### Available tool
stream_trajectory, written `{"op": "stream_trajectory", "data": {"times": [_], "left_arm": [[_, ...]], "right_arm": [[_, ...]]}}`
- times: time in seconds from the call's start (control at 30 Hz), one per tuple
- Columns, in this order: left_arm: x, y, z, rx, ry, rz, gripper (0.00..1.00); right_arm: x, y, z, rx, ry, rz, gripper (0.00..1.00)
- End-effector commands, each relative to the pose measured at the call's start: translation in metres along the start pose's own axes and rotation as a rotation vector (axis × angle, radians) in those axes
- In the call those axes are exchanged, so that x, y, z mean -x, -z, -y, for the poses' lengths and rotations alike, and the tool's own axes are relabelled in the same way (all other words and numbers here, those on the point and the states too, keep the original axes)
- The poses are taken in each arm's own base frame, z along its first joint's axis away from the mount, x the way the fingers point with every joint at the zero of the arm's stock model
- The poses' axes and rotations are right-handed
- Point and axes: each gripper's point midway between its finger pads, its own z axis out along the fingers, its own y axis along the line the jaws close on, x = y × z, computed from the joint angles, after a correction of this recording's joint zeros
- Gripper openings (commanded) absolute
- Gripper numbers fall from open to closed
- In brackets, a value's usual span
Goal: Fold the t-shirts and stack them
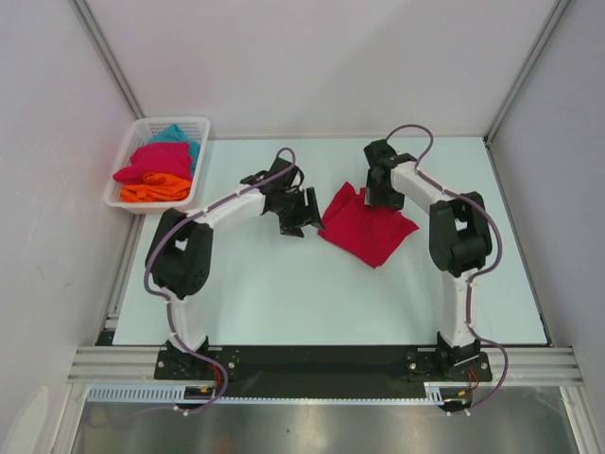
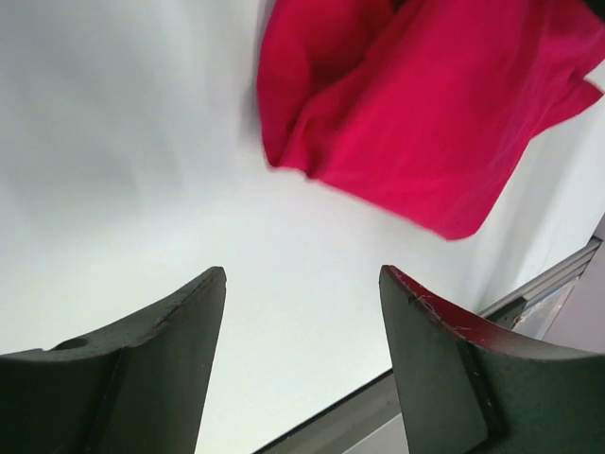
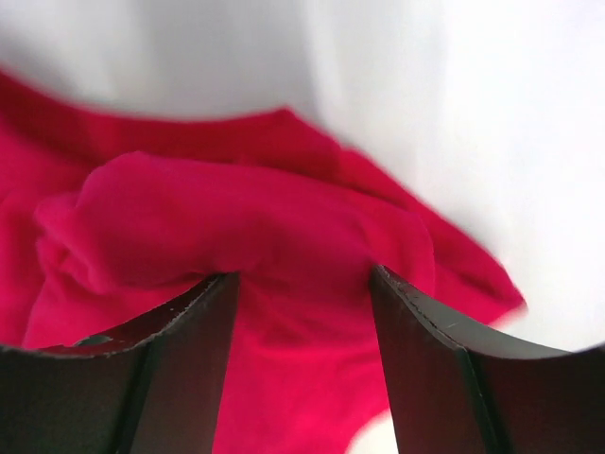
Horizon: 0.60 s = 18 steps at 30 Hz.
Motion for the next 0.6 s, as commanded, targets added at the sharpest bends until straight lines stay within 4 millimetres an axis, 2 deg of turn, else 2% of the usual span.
{"op": "stream_trajectory", "data": {"times": [0.0, 0.07, 0.1, 0.13, 0.2, 0.27, 0.33, 0.4, 0.43, 0.5, 0.53, 0.57], "left_arm": [[0.001, 0.037, 0.010, -0.038, -0.061, 0.104, 0.71], [-0.008, 0.042, 0.003, -0.026, -0.057, 0.101, 0.71], [-0.010, 0.050, 0.005, -0.035, -0.064, 0.116, 0.72], [-0.013, 0.051, 0.003, -0.027, -0.064, 0.119, 0.71], [-0.019, 0.055, -0.003, -0.019, -0.059, 0.121, 0.72], [-0.026, 0.055, -0.010, -0.006, -0.049, 0.115, 0.71], [-0.030, 0.055, -0.012, -0.003, -0.047, 0.114, 0.71], [-0.036, 0.054, -0.018, 0.009, -0.038, 0.112, 0.71], [-0.037, 0.053, -0.017, 0.005, -0.035, 0.118, 0.71], [-0.042, 0.053, -0.018, -0.005, -0.011, 0.124, 0.71], [-0.044, 0.049, -0.017, -0.017, -0.012, 0.130, 0.71], [-0.044, 0.051, -0.014, -0.025, -0.001, 0.147, 0.71]], "right_arm": [[0.017, -0.034, -0.005, 0.015, 0.014, -0.009, 0.63], [0.024, -0.043, -0.004, 0.009, 0.022, -0.005, 0.63], [0.022, -0.053, -0.003, -0.001, 0.031, -0.023, 0.62], [0.035, -0.048, -0.006, 0.008, 0.028, 0.003, 0.62], [0.040, -0.049, -0.002, -0.009, 0.038, -0.005, 0.62], [0.057, -0.037, -0.001, -0.006, 0.038, 0.034, 0.62], [0.070, -0.015, 0.000, 0.009, 0.033, 0.075, 0.62], [0.075, 0.004, 0.002, 0.019, 0.013, 0.089, 0.62], [0.084, 0.027, 0.004, 0.037, -0.006, 0.129, 0.62], [0.082, 0.050, 0.005, 0.068, -0.026, 0.148, 0.62], [0.087, 0.081, 0.002, 0.105, -0.040, 0.200, 0.62], [0.078, 0.088, 0.002, 0.108, -0.040, 0.199, 0.63]]}}
